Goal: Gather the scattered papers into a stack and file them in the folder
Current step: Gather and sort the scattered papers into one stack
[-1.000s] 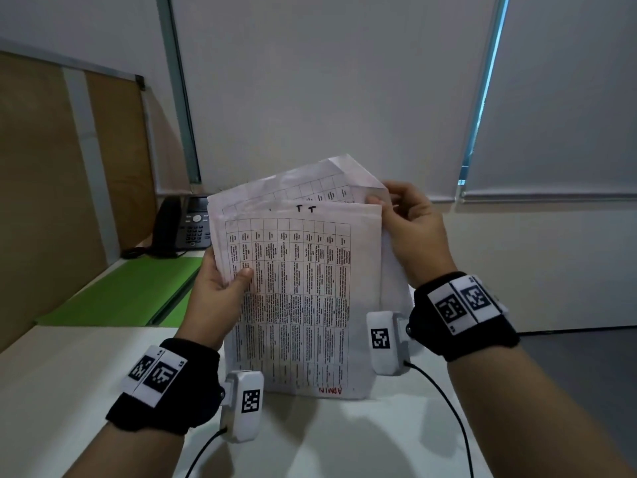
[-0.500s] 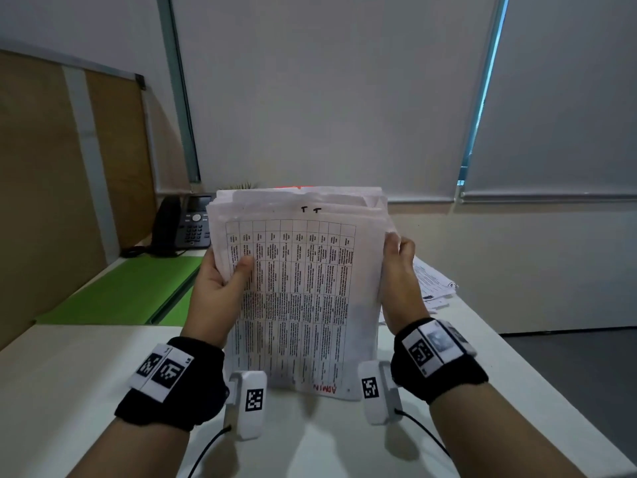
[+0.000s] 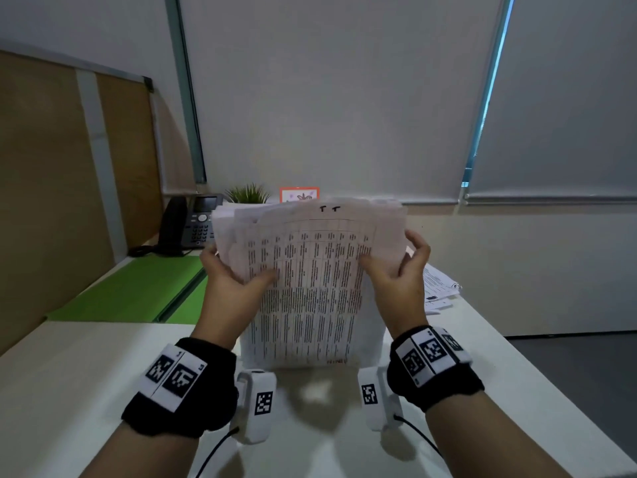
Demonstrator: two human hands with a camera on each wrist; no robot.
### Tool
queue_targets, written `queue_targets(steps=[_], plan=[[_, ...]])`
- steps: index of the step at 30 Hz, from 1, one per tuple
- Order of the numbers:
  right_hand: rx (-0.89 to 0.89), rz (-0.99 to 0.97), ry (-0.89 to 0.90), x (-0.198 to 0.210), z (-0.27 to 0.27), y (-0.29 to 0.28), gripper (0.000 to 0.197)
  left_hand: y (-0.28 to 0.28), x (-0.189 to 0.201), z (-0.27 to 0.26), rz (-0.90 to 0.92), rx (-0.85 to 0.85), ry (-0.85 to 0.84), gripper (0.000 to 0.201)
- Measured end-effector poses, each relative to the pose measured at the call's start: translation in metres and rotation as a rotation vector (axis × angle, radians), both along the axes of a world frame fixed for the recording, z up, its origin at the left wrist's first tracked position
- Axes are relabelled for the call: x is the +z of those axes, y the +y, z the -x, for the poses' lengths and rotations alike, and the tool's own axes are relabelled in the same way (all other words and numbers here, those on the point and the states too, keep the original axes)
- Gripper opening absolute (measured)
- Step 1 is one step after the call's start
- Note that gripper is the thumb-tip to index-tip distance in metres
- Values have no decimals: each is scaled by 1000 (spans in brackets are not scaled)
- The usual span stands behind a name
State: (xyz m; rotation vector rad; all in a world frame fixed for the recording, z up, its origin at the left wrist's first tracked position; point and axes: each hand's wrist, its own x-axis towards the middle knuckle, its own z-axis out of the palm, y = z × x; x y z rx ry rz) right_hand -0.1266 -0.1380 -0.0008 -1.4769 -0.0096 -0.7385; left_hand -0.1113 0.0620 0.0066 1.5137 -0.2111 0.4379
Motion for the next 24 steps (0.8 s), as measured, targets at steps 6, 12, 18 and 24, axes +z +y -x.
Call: queue_targets(steps=[6,12,18,24], plan=[[64,29,69,-22,-4,13,38,-4,-18,-6,-10,53,49,40],[20,100,129,-26,-6,13,35,-8,-19,-6,3,43,64,62],[-37,226,165,-29,-4,13,28,-11,-27,-6,-55,45,89,52],[14,285,295,-26,-1,2,32,-9,-14,0,-136,7,187,38]])
